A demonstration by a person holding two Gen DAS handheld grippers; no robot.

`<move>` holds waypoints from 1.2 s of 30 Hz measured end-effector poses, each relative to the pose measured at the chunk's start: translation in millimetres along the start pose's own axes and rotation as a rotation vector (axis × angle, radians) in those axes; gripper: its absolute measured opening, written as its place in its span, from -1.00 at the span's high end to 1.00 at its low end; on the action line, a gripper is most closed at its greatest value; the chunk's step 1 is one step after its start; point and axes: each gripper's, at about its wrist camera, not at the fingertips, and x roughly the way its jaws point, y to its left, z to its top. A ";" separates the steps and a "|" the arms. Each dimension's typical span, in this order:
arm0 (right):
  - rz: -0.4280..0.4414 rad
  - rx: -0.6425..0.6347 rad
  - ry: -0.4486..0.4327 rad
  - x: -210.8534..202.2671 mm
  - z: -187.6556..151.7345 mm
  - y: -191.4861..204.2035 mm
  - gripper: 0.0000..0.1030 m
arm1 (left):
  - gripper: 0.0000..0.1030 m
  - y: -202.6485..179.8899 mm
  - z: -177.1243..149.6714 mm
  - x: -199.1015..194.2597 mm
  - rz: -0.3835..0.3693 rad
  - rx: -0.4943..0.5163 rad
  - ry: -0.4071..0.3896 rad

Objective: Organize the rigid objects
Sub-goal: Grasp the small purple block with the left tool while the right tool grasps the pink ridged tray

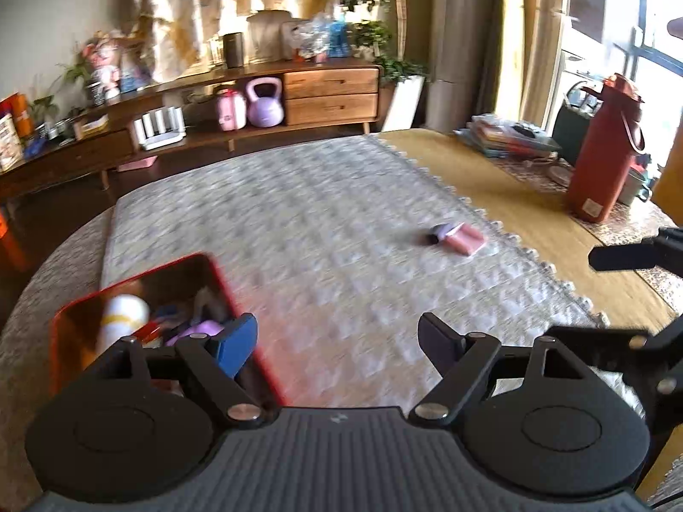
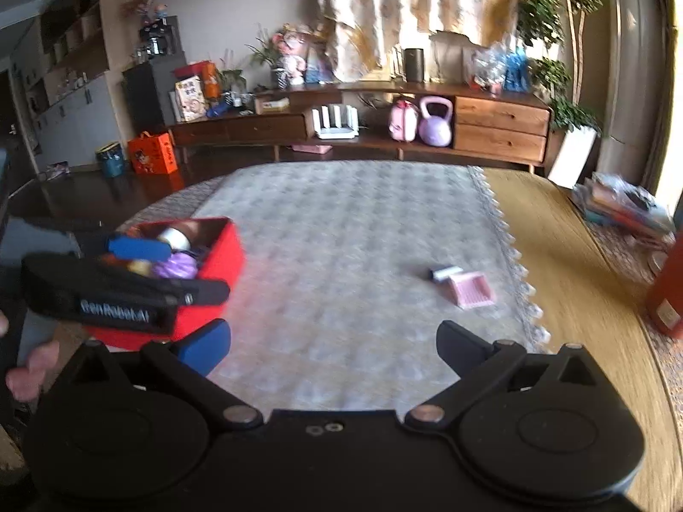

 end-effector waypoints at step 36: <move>-0.062 -0.049 0.045 139.5 0.2 -110.8 -0.51 | -0.60 -64.3 76.6 232.4 -0.167 -0.031 0.186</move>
